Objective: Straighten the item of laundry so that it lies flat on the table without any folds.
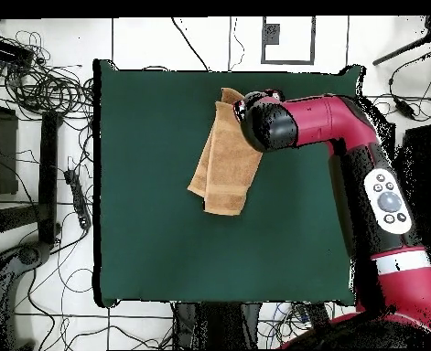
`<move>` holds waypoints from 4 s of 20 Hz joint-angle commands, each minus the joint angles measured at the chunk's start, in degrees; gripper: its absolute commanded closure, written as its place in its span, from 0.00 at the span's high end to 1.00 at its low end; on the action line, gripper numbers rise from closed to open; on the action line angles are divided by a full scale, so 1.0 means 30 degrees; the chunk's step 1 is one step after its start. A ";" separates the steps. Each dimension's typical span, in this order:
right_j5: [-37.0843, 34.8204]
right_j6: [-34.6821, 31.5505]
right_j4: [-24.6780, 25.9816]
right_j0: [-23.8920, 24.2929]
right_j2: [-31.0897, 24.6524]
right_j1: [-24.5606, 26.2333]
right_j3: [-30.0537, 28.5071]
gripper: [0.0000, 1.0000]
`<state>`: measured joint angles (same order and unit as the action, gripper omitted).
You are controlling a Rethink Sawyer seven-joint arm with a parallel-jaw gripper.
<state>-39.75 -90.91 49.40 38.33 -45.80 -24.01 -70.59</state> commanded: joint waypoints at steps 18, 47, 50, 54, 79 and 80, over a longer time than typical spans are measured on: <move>0.2157 0.1648 0.0408 -0.0040 0.0682 0.0129 -0.2917 0.00; -0.1263 -0.5850 -0.3669 -0.6674 0.4201 0.3453 0.1742 1.00; -0.0372 -0.7669 -0.3899 -0.8223 0.5468 0.4601 0.3709 1.00; -0.0880 -0.8332 -0.3802 -0.9698 0.7026 0.6366 0.6504 1.00; 0.0896 -0.4663 -0.5118 -0.9798 1.0463 0.3520 0.3411 1.00; 0.0871 -0.4483 -0.5134 -0.9719 1.0427 0.3379 0.3277 1.00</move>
<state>-37.28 -101.12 33.29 6.73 -18.45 -11.98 -53.98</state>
